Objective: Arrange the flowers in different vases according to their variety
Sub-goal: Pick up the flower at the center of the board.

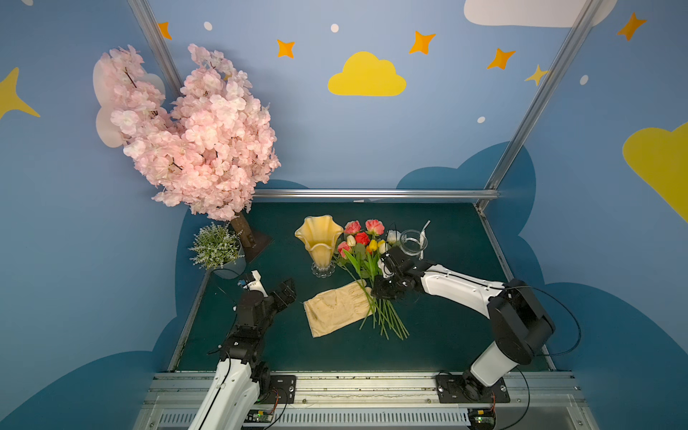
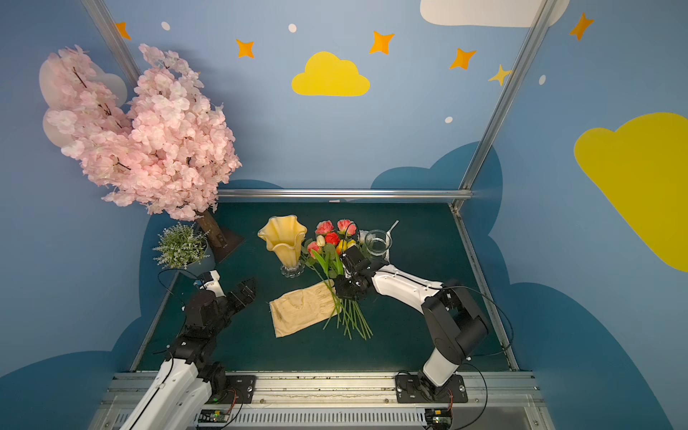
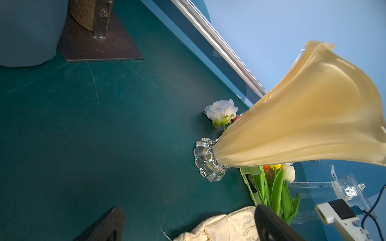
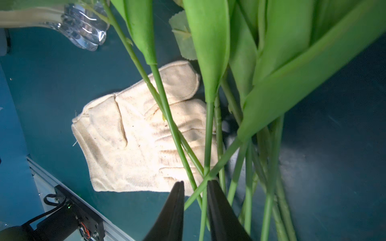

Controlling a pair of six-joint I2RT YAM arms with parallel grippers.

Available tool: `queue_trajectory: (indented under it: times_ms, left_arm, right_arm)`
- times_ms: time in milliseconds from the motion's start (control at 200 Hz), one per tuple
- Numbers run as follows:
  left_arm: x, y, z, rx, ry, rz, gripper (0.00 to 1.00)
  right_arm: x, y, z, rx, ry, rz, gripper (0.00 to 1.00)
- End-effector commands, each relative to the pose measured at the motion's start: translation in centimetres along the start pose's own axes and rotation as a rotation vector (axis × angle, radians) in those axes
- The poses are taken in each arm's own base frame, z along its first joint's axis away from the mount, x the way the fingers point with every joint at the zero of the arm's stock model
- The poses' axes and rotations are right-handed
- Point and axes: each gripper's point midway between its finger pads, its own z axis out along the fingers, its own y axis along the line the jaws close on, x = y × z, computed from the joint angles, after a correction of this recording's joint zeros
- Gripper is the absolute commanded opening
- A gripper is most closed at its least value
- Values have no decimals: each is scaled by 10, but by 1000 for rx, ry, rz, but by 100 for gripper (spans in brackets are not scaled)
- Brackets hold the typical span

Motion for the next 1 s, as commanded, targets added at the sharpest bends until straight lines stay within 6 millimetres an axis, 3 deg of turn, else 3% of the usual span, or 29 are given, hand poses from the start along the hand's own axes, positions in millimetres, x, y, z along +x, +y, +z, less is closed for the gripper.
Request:
queue_trajectory:
  times_ms: [0, 330, 586, 826, 896, 996]
  left_arm:
    - [-15, -15, -4, 45, -36, 10, 100]
    - [-14, -16, -4, 54, -34, 9, 100]
    - [-15, -16, -4, 56, -36, 10, 100]
    - [-14, -17, -5, 59, -37, 11, 100]
    - [-15, -17, -5, 60, -38, 9, 100]
    - [-15, -17, -5, 61, -39, 9, 100]
  right_arm:
    - [-4, -3, 1, 41, -7, 18, 26]
    - [-10, -19, 7, 95, -18, 60, 26]
    - [-16, -20, 14, 97, -11, 76, 23]
    - [-24, -11, 13, 73, -20, 70, 7]
    - [-28, -7, 6, 61, -44, 63, 0]
    - [-34, 1, -10, 37, -89, 40, 0]
